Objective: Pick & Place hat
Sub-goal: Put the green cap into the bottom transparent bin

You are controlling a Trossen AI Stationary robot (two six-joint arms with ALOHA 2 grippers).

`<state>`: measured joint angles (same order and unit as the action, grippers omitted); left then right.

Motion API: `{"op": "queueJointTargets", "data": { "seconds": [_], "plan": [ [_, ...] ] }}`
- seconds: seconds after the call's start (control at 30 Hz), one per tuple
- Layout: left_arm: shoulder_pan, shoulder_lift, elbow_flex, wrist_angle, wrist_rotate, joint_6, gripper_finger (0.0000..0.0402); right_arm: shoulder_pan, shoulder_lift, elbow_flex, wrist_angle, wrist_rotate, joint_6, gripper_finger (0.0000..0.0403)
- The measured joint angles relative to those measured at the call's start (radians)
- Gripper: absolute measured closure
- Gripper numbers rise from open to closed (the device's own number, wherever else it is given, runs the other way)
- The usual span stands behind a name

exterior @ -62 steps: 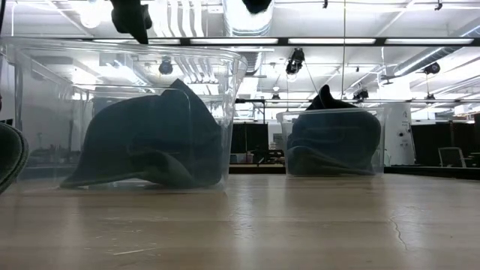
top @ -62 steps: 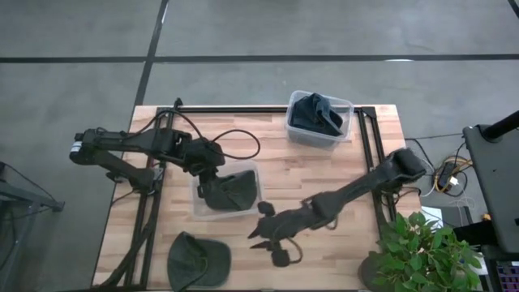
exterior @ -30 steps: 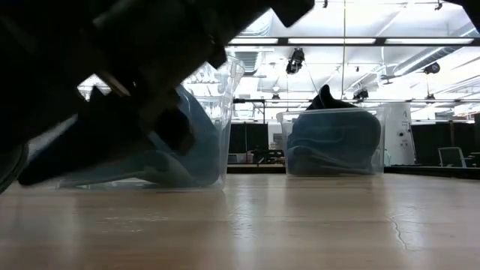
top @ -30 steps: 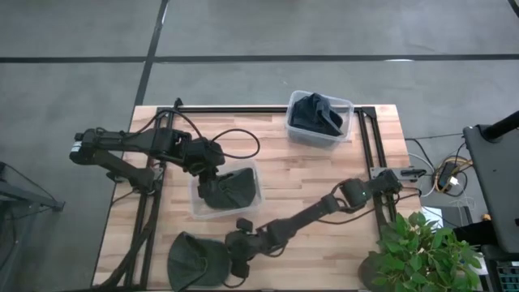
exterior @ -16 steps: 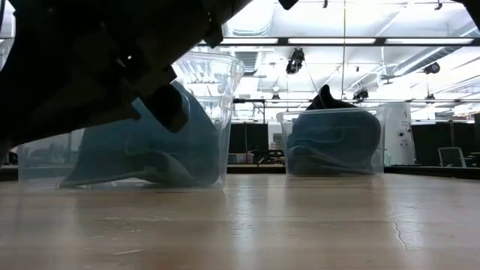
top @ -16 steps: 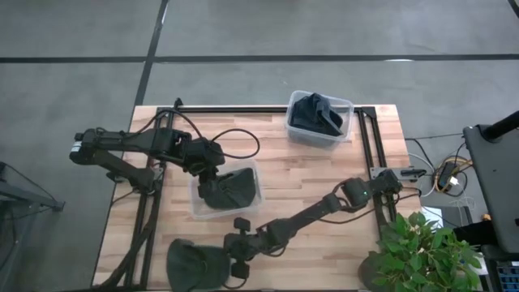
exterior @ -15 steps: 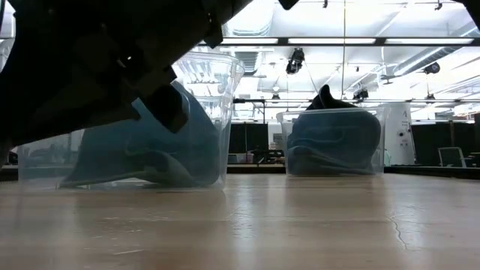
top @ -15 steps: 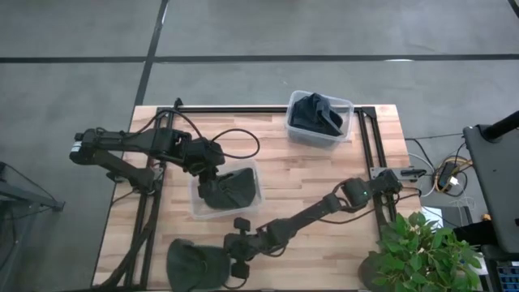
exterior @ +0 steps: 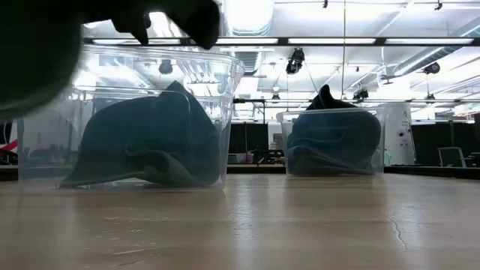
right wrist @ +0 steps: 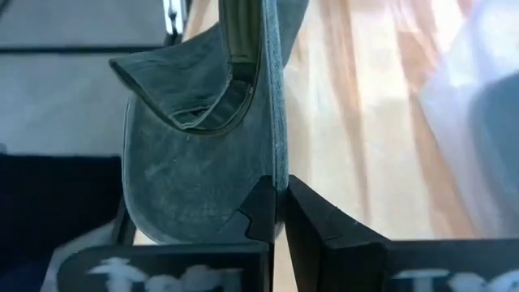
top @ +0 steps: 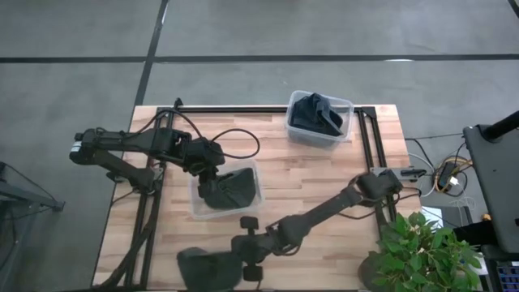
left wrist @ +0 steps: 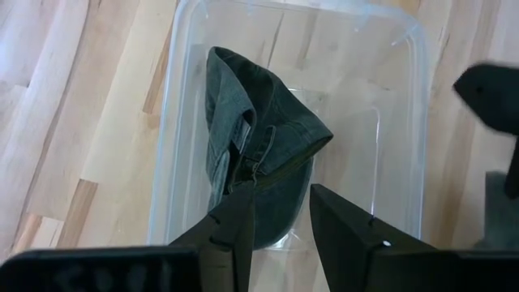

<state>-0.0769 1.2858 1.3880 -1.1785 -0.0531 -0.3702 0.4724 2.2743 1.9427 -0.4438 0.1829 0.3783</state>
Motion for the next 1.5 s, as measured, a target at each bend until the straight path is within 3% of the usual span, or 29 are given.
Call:
{"op": "queueJointTargets", "data": {
  "seconds": [0.33,0.67,1.03,1.27,1.5],
  "plan": [
    [-0.002,-0.001,0.000,0.046,0.049,-0.006,0.0289,-0.003,-0.148,0.000,-0.364,-0.045,0.029,0.0394],
    [-0.005,-0.002,0.008,0.306,0.335,-0.031,0.0289,-0.054,-0.330,0.000,-0.662,-0.113,0.036,0.0392],
    [-0.006,0.000,-0.002,0.432,0.291,-0.024,0.0289,-0.148,-0.464,0.002,-0.755,-0.259,0.019,0.0391],
    [-0.005,0.006,-0.002,0.571,0.291,-0.026,0.0289,-0.219,-0.470,0.044,-0.776,-0.411,0.013,0.0390],
    [-0.006,0.024,-0.003,0.615,0.295,-0.031,0.0289,-0.313,-0.468,0.100,-0.816,-0.446,0.007,0.0390]
  ]
}}
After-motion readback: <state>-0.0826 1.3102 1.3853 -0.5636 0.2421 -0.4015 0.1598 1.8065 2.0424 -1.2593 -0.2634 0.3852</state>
